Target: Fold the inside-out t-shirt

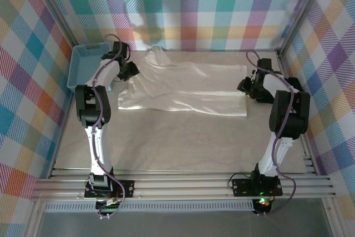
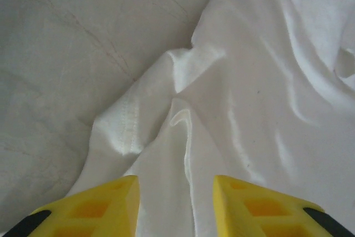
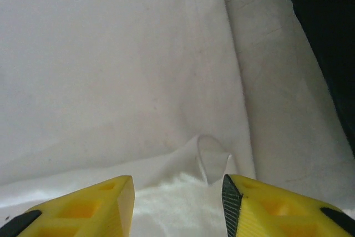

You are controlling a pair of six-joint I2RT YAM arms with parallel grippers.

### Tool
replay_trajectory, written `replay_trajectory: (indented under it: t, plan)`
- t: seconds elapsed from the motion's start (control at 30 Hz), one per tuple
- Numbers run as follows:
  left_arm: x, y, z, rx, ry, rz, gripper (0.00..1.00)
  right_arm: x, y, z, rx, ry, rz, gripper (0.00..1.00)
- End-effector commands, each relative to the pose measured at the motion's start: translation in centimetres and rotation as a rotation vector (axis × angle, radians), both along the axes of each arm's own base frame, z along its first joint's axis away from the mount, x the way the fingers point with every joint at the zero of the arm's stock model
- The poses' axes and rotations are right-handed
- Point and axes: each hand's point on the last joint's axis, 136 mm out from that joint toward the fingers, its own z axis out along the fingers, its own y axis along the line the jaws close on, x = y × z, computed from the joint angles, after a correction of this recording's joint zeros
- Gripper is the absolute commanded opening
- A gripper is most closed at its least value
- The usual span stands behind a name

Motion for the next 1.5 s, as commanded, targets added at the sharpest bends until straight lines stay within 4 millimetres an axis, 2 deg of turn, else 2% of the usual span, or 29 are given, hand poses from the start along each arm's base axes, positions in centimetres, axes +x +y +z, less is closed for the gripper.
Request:
replay_trajectory:
  t: [0.0, 0.07, 0.17, 0.33, 0.4, 0.5, 0.63, 0.7, 0.83, 0.93, 1.0, 1.07, 1.1, 1.17, 1.23, 1.3, 1.37, 1.47]
  plan:
    - [-2.8, 0.2, 3.4, -0.032, -0.062, 0.018, 0.42, -2.9, 2.4, 1.1, 0.062, -0.007, 0.043, 0.48]
    - [-4.7, -0.8, 3.2, -0.095, -0.093, 0.025, 0.44, -4.7, 3.7, 0.2, 0.069, 0.012, 0.066, 0.49]
    - [-7.2, -2.0, 1.5, -0.163, -0.082, 0.014, 0.44, -6.1, 5.2, -0.8, 0.080, 0.046, 0.102, 0.50]
    - [-8.8, -1.6, -1.1, -0.126, -0.037, 0.000, 0.45, -5.9, 4.5, -2.2, 0.034, 0.078, 0.097, 0.51]
    - [-9.0, -1.9, -2.8, -0.139, -0.005, -0.003, 0.45, -6.1, 4.5, -3.4, 0.036, 0.128, 0.089, 0.51]
    - [-9.5, -1.9, -4.7, -0.144, 0.034, -0.005, 0.45, -7.3, 3.4, -5.0, -0.012, 0.217, 0.064, 0.49]
    - [-11.9, -1.5, -6.5, -0.107, 0.087, -0.015, 0.45, -10.2, 1.5, -5.8, -0.063, 0.306, 0.022, 0.48]
    - [-13.9, -1.6, -7.5, -0.097, 0.119, -0.022, 0.44, -11.7, 0.9, -5.8, -0.051, 0.331, -0.008, 0.48]
    - [-20.7, -2.3, -9.6, -0.086, 0.197, -0.032, 0.44, -14.9, 0.2, -5.5, -0.026, 0.345, -0.074, 0.46]
    - [-25.1, -2.5, -9.2, -0.081, 0.198, -0.020, 0.45, -16.8, -0.6, -4.5, -0.054, 0.307, -0.130, 0.46]
    - [-26.9, -2.7, -8.4, -0.092, 0.176, -0.018, 0.45, -16.6, -1.0, -2.9, -0.090, 0.222, -0.126, 0.46]
    - [-27.3, -3.1, -6.7, -0.112, 0.137, -0.034, 0.46, -15.3, -0.1, -0.5, -0.139, 0.100, -0.038, 0.45]
    - [-27.1, -3.2, -5.7, -0.119, 0.108, -0.041, 0.46, -14.3, 1.6, 1.0, -0.145, 0.021, 0.057, 0.45]
    - [-26.0, -3.4, -3.7, -0.120, 0.046, -0.055, 0.47, -12.8, 7.3, 3.7, -0.147, -0.157, 0.311, 0.47]
    - [-25.0, -3.3, -2.6, -0.114, 0.014, -0.058, 0.49, -12.5, 13.6, 5.5, -0.154, -0.322, 0.568, 0.50]
    - [-24.2, -3.2, -2.6, -0.133, 0.020, -0.043, 0.49, -13.0, 19.2, 6.5, -0.134, -0.434, 0.761, 0.54]
    - [-23.4, -3.6, -3.1, -0.194, 0.030, -0.026, 0.48, -13.6, 25.1, 6.9, -0.111, -0.518, 0.946, 0.55]
    - [-22.7, -3.9, -4.3, -0.247, 0.063, -0.018, 0.47, -14.2, 32.0, 5.5, -0.172, -0.584, 1.194, 0.57]
